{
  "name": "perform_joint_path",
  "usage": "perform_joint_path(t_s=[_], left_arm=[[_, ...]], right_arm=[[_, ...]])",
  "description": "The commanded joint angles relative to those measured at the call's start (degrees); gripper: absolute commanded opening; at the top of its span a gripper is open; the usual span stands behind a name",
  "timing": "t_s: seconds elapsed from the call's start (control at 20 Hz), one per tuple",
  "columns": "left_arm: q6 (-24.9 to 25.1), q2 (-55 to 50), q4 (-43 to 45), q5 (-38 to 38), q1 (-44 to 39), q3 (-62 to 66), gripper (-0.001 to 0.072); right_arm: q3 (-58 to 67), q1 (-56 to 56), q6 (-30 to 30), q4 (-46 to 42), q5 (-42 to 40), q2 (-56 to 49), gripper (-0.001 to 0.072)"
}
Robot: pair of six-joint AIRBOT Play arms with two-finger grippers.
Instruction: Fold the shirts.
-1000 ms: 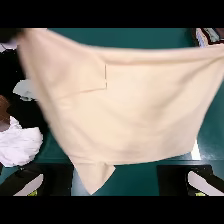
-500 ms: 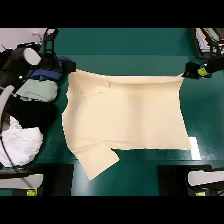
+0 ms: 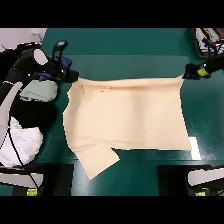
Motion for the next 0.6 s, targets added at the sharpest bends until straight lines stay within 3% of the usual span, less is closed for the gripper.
perform_joint_path(t_s=[0.0, 0.1, 0.15, 0.2, 0.25, 0.4, 0.55], left_arm=[[-0.94, -0.15, 0.02, -7.37, 0.04, -4.50, 0.0023], [-3.10, -0.15, 0.00, -7.13, 0.04, -6.71, 0.0058], [-3.08, -0.15, -0.02, -7.19, 0.04, -7.26, 0.0311], [-3.13, -0.15, 0.00, -7.72, 0.04, -7.32, 0.0499], [-3.28, 0.11, 0.04, -8.28, 0.04, -7.32, 0.0497], [-3.37, 4.31, 0.39, -12.83, 0.04, -7.85, 0.0497], [-5.11, 14.95, 0.33, -14.38, 0.04, -17.22, 0.0498]], right_arm=[[-9.88, -0.09, -0.83, -0.81, -0.79, 4.04, 0.0012], [-15.43, 0.33, -0.81, -0.42, -2.36, 5.99, 0.0013], [-17.49, 0.28, -0.76, -0.26, -2.91, 6.71, 0.0036], [-18.69, 0.28, -0.63, -0.24, -2.19, 7.08, 0.0357], [-18.69, 0.28, -0.61, -0.33, -0.15, 7.08, 0.0510], [-17.97, -0.90, -0.61, -0.42, 5.01, 9.66, 0.0505], [-17.97, -2.75, -0.61, -0.42, 6.05, 16.06, 0.0505]])
